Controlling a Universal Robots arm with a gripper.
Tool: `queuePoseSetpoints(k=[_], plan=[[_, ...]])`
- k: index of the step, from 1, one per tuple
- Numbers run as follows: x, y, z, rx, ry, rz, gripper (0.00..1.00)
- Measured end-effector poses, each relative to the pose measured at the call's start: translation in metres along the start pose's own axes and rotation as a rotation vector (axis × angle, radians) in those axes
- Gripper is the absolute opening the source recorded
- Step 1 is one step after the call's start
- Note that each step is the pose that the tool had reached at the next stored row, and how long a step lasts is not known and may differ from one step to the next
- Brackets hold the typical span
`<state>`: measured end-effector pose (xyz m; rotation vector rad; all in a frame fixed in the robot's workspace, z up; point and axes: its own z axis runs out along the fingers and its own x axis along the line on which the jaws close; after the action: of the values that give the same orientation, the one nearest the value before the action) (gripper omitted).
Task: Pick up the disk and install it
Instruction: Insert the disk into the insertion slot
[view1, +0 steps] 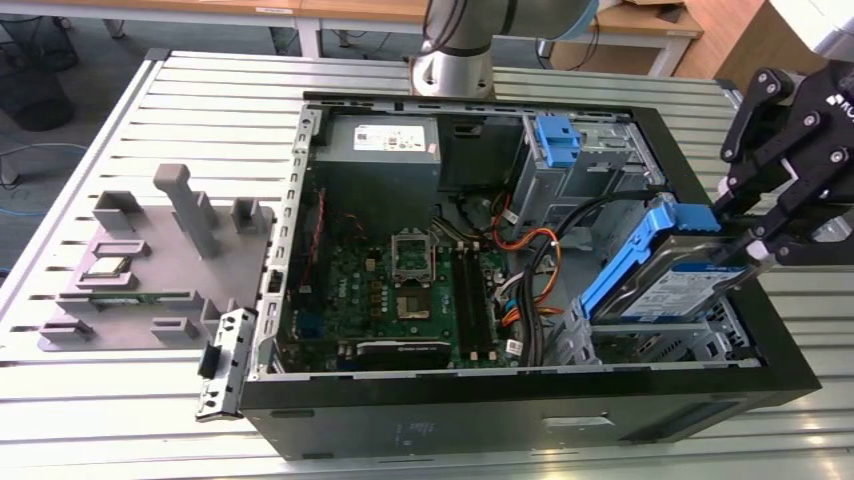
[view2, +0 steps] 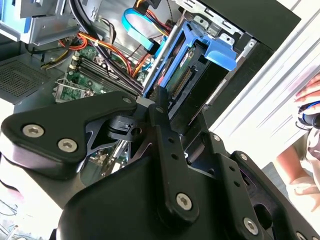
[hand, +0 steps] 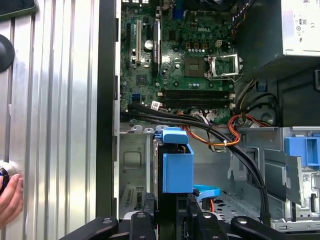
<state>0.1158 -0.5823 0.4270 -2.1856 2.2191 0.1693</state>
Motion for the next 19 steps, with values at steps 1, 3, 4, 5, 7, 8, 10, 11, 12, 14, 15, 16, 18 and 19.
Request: queuePoseSetpoints(k=[1,3,4,5,7,8,10,11,12,14,15,16,18,19], plan=[[0.0002,-0.0001,0.0018,0.0,0.0001,0.0,0.35],[0.0005,-0.0003,0.0053,0.0,0.0002,0.0,0.35],[0.0007,-0.0005,0.0071,0.0,0.0002,0.0,0.35],[0.0008,-0.0006,0.0088,0.0,0.0002,0.0,0.35],[0.0012,-0.0008,0.0125,0.0,0.0,0.0,0.35],[0.0013,-0.0009,0.0144,0.0,0.0001,0.0,0.35],[0.0017,-0.0011,0.018,0.0,0.0,0.0,0.35],[0.0018,-0.0012,0.0198,0.0,0.0001,0.0,0.35],[0.002,-0.0013,0.0215,0.0,0.0002,0.0,0.35],[0.0023,-0.0016,0.0251,0.0,0.0001,0.0,0.35],[0.0025,-0.0017,0.0269,0.0,0.0003,0.0,0.35],[0.0027,-0.0018,0.0288,0.0,0.0003,0.0,0.35],[0.003,-0.002,0.0324,0.0,0.0001,0.0,0.35],[0.0032,-0.0021,0.0342,0.0,0.0001,0.0,0.35]])
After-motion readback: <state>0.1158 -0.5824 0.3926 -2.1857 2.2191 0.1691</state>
